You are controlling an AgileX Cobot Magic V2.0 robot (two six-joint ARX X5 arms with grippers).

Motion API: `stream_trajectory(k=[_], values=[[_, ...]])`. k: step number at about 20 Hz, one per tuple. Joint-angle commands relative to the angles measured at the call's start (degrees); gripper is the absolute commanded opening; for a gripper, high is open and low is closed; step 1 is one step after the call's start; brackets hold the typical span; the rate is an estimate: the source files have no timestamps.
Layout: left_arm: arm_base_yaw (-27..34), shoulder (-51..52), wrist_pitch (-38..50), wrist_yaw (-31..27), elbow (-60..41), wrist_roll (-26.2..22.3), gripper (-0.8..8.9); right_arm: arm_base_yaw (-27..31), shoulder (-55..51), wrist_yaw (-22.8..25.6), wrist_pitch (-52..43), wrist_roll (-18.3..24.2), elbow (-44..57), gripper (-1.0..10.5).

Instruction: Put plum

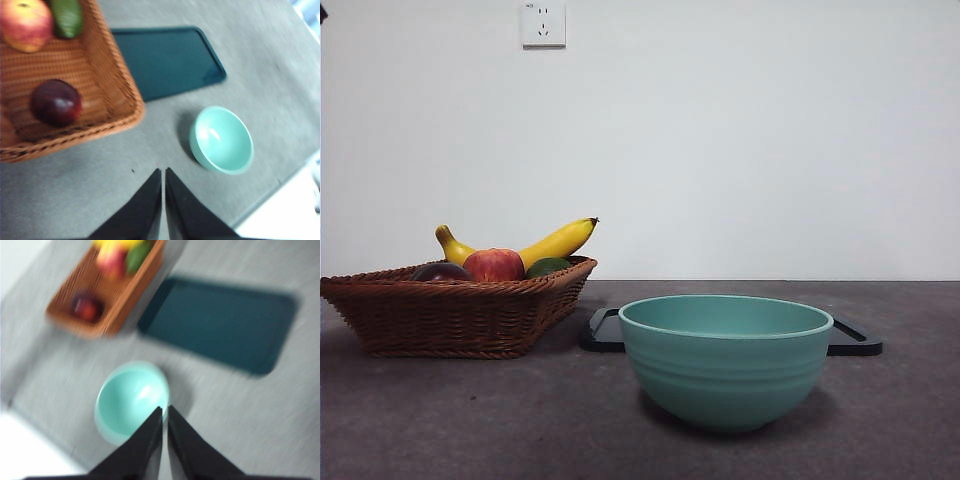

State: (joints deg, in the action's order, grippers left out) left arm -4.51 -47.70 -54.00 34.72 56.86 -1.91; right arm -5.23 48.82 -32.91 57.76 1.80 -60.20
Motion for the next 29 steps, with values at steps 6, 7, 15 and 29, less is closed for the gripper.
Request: stream_trajectory(k=[6,7,15,29], values=[[-2.5,-0.2,-6.2,0.3,2.1,-6.2,0.10,-7.2,0.5,-0.1,4.2,4.7,-1.1,0.1],[-2.5,-0.2,-6.0,0.3,2.1,-6.2,0.10,-7.2,0.5,-0.1,4.0,4.7,-1.1,0.1],[-2.5,-0.2,-6.0,0.2,2.1,-6.2,4.18,-7.2,0.5,-0.1,3.8,3.8,-1.1,3.7],[-2.8,-2.5,2.4,-6.6,2.1,-1.4,5.09,-7.2,0.5,0.0,3.8,3.1,-1.1,3.9]])
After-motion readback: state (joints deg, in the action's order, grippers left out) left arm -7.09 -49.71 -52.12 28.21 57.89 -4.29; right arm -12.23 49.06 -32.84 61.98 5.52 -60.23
